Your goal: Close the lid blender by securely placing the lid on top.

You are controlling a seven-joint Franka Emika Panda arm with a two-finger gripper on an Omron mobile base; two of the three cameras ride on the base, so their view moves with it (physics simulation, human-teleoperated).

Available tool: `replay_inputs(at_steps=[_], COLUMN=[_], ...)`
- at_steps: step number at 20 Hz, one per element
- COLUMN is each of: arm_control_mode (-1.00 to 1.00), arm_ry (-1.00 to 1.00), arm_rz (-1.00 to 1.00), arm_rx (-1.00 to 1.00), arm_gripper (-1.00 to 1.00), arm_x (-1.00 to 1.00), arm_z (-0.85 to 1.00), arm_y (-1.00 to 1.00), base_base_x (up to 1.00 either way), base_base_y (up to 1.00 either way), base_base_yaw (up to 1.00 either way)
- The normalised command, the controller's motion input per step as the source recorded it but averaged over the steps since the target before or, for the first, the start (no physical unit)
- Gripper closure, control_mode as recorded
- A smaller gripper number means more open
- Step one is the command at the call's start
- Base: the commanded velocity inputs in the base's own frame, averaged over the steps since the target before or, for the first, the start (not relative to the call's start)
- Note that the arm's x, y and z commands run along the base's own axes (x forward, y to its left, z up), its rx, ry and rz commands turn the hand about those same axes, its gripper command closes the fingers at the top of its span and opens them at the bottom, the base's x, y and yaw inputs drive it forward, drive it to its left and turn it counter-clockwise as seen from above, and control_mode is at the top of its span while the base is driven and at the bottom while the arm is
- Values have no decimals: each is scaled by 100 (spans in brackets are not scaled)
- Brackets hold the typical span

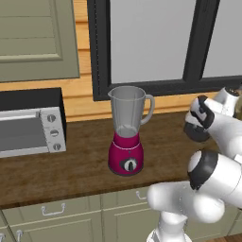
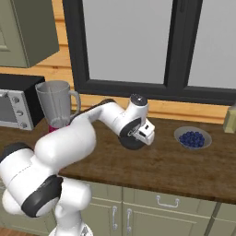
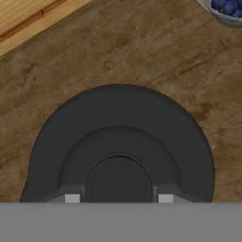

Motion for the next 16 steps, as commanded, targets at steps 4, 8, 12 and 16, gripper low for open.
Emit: replay_inputs(at_steps=[4, 8, 12, 16], arm_control_mode=[-100, -100, -100, -100], arm_ry=[-26, -26, -20, -10], arm_rz=[-15, -19, -22, -16], arm_rx=[0, -6, -12, -12], arm_gripper=[100, 100, 100, 100], arm_x=[-11, 0, 0, 0], arm_z=[100, 100, 100, 100], arm_y=[5, 34, 42, 37], base_base_x=[0, 0, 0, 0], base_base_y=[0, 0, 0, 0], base_base_yaw=[0, 0, 0, 0])
